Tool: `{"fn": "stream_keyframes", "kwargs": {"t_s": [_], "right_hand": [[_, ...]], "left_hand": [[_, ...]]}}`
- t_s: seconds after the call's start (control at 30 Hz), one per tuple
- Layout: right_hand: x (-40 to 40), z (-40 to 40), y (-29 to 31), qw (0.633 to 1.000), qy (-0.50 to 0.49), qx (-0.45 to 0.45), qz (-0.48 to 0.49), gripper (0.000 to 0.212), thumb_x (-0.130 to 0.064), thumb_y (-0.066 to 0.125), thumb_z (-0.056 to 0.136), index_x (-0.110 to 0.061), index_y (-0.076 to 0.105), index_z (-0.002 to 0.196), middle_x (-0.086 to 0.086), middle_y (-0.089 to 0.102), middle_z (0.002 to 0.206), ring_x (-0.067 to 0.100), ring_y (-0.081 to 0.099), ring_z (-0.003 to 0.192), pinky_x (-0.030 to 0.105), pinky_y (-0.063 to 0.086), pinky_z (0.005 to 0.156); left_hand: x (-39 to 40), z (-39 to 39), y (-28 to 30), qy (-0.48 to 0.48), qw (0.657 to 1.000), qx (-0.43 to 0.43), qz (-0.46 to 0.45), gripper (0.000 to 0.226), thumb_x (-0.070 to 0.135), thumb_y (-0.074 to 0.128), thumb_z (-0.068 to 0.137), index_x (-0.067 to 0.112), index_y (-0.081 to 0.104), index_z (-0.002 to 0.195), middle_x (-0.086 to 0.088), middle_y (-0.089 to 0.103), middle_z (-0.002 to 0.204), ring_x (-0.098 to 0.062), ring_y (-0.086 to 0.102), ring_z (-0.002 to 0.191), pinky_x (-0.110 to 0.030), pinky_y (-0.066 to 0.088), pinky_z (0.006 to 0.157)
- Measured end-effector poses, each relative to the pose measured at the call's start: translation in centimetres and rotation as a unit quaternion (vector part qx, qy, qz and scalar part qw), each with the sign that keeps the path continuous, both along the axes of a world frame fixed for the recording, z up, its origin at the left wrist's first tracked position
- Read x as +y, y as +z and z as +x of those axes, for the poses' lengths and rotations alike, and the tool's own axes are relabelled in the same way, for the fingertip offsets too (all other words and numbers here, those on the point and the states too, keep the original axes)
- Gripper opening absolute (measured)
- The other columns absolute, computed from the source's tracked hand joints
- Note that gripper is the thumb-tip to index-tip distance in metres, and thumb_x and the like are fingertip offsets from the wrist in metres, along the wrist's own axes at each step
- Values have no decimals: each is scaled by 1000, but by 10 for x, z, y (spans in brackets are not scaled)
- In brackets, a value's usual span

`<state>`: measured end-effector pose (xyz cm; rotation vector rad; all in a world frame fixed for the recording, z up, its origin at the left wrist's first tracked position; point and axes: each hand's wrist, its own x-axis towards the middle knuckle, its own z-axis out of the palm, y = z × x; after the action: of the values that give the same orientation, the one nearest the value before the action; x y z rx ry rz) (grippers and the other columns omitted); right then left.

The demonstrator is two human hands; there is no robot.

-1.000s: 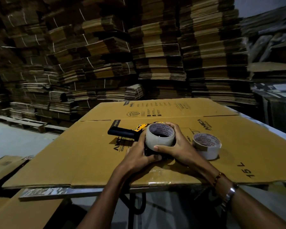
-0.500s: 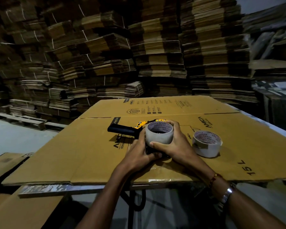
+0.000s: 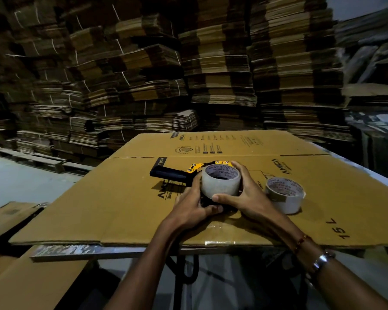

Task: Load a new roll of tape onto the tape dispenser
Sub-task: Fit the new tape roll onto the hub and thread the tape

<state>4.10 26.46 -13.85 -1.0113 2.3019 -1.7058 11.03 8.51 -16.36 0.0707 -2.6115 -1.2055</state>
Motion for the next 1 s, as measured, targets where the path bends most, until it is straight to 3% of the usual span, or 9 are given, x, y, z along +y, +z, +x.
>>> {"fn": "stream_keyframes", "kwargs": {"t_s": [0.1,0.2,0.33,0.5,0.73,0.9,1.0], "right_hand": [[-3,2,-3,1000,-22,12,-16,106,-42,91,63,-35,28,148,-10,49,139,9,51,123,34,49,104],[2,0,0,996,18,-74,-47,101,-31,90,63,-33,32,147,-5,50,136,13,55,118,37,54,97],[7,-4,7,992,57,-108,-40,89,-18,85,72,-32,35,144,-3,51,131,13,57,111,23,57,77],[6,-3,6,993,50,-97,-49,85,-16,84,75,-30,36,143,-3,53,129,10,58,111,20,57,75],[-2,3,-2,999,-48,11,-13,93,-40,91,64,-30,38,140,-11,56,127,8,56,115,31,53,94],[-9,18,0,982,-149,113,34,96,-54,89,58,-28,37,133,-14,46,120,6,48,108,11,38,75],[-11,20,0,978,-155,124,58,99,-58,88,59,-25,33,135,-12,42,122,7,45,111,18,39,80]], "left_hand": [[1,1,1,-3,1000,8,-6,112,71,71,59,48,8,149,-3,46,144,-27,47,129,-51,44,107],[0,0,0,-8,1000,10,4,111,68,74,60,50,8,148,-3,47,143,-27,49,128,-52,45,106],[0,-1,0,-5,1000,7,12,113,68,75,58,53,8,147,-3,47,142,-27,49,128,-52,45,106],[-1,-2,-3,-9,1000,19,13,111,69,76,60,52,9,147,-2,48,142,-26,48,128,-53,43,107],[-2,-7,-6,-8,999,29,17,111,71,78,60,55,11,147,0,48,144,-25,49,130,-52,44,107],[-1,-8,-8,-1,999,31,15,110,67,79,60,57,11,146,0,49,142,-26,50,129,-52,45,107],[-2,-9,-9,-5,999,34,11,111,62,80,61,56,11,147,0,50,142,-26,49,130,-52,43,107]]}}
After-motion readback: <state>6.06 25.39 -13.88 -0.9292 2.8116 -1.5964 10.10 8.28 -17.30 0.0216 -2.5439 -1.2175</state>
